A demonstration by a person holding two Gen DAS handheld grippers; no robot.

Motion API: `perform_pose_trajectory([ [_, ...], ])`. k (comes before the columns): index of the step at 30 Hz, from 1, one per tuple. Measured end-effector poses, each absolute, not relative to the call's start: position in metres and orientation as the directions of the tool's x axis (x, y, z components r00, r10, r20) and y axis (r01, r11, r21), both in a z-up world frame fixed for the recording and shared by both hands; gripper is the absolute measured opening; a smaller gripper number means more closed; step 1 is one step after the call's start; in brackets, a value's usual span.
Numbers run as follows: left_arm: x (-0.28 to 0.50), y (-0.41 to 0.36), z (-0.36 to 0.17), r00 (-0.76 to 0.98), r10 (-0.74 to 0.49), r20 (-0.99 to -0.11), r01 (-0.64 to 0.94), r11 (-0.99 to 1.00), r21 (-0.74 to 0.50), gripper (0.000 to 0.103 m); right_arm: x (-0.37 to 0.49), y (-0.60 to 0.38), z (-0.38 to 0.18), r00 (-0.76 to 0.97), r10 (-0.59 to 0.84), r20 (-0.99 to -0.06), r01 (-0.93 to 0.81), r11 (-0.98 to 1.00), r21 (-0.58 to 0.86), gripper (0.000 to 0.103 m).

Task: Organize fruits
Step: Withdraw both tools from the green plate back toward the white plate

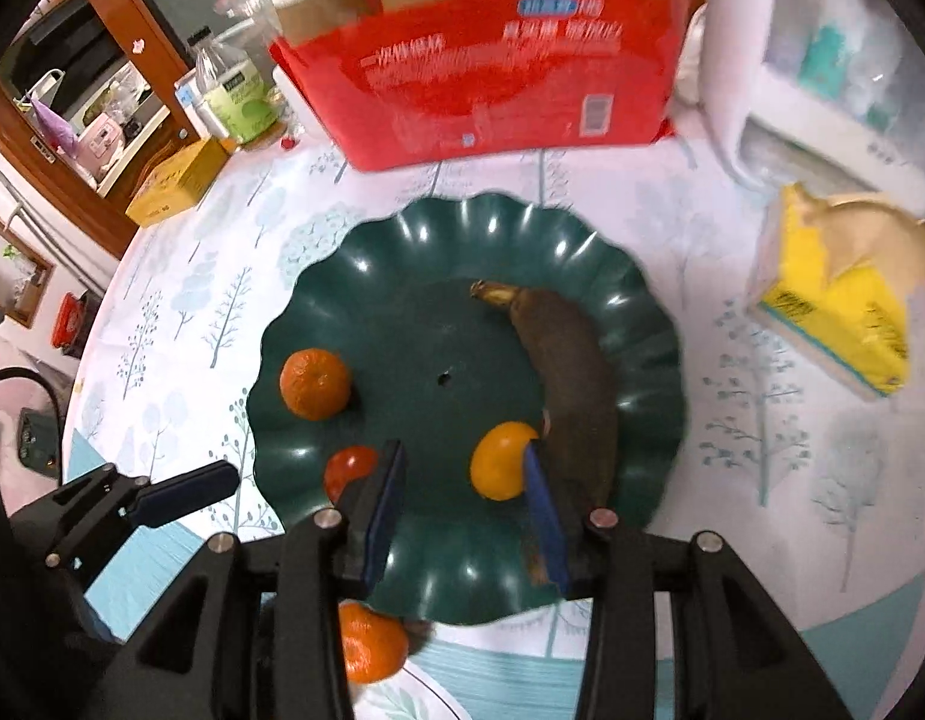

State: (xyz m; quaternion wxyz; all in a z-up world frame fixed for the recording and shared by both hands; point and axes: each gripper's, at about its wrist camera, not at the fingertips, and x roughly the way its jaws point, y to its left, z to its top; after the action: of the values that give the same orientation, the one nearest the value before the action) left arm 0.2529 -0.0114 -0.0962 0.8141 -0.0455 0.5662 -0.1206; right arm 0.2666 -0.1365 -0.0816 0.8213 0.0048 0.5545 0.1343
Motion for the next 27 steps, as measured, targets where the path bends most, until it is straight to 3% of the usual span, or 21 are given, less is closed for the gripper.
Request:
perform_pose_trajectory([
  [27,0.103,0.007,0.022,0.514,-0.213,-0.831,0.156,0.976,-0.153,0.076,0.112,-0.178,0.030,0.523,0.251,-0.815,-0.223,0.963,0.153,0.041],
])
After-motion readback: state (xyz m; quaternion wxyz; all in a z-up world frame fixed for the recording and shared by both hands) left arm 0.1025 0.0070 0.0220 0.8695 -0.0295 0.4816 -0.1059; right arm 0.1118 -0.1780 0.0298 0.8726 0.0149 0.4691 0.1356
